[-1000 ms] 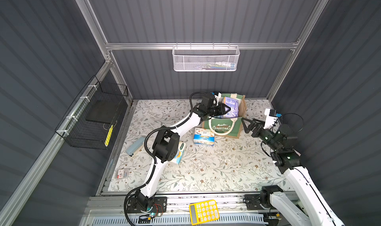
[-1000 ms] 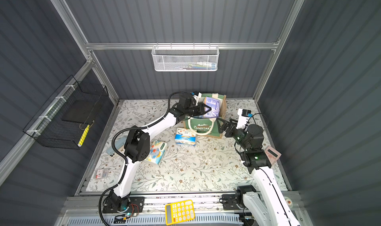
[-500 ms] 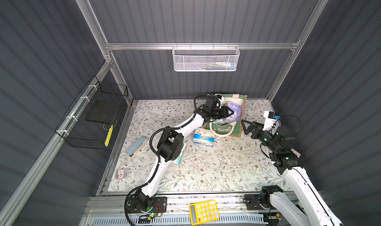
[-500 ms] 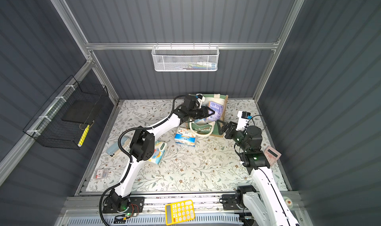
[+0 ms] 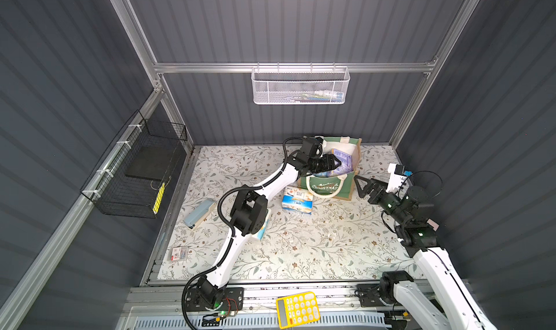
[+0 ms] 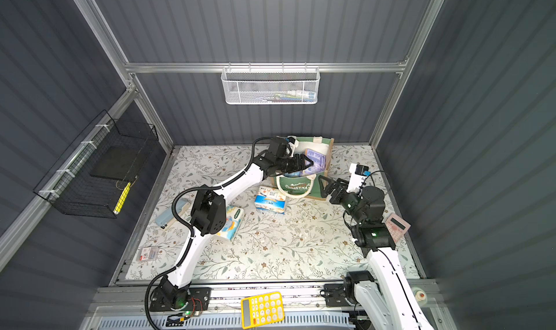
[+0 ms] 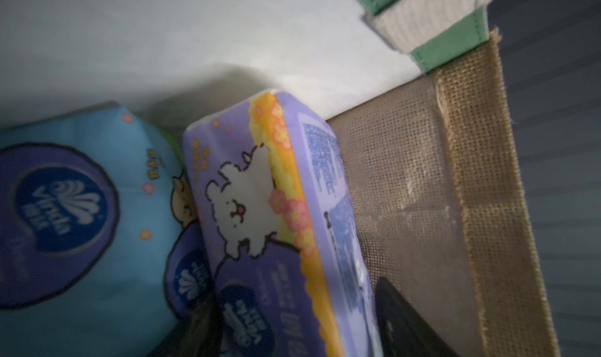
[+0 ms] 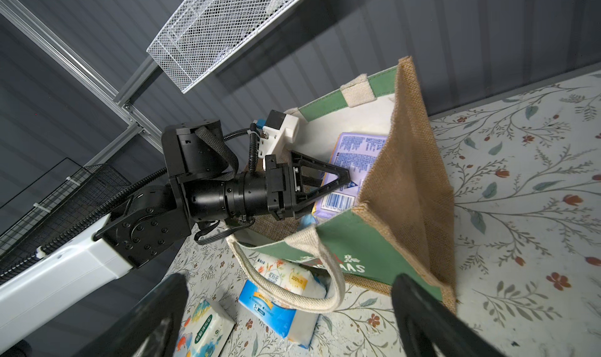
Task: Put tissues into the canvas bag
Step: Place the pack of facial tissues in the canvas bag, then adjust the pack of facial tissues at the center of the board.
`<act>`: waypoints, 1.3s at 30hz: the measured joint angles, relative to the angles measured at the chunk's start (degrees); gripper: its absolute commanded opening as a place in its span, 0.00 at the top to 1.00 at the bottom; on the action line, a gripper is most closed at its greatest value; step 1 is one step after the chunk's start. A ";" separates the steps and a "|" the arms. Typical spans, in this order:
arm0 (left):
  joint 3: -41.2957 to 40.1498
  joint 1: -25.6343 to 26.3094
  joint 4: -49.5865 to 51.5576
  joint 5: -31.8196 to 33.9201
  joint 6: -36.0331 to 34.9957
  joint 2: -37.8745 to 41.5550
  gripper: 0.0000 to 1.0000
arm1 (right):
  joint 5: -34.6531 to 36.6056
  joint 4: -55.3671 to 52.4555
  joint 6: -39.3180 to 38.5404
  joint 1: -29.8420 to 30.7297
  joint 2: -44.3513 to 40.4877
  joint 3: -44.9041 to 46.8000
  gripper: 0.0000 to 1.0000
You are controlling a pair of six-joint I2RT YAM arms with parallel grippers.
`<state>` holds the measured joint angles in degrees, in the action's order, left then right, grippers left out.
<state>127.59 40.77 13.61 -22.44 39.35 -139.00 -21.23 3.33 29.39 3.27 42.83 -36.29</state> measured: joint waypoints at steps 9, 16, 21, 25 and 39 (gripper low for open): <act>4.00 -0.26 5.14 4.35 -4.44 0.55 0.16 | 0.00 -0.35 0.31 -0.39 -1.46 1.20 0.01; 3.02 -0.33 6.14 6.12 -7.06 4.28 0.07 | 0.00 -1.29 0.39 -0.68 -3.15 1.27 0.01; -2.80 0.09 4.76 8.83 -9.64 12.09 0.00 | -0.07 -1.92 0.39 -0.70 -4.13 1.36 0.01; -9.44 1.57 1.84 12.50 -12.24 19.45 0.00 | -0.48 -1.99 0.42 -0.87 -5.40 2.51 0.01; -46.18 3.52 -7.15 29.49 -15.80 47.74 0.00 | -4.00 -0.96 3.17 -0.87 -10.14 10.84 0.01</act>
<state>81.41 44.29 6.46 7.05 23.55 -91.26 -25.23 2.37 32.56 2.39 32.69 -25.45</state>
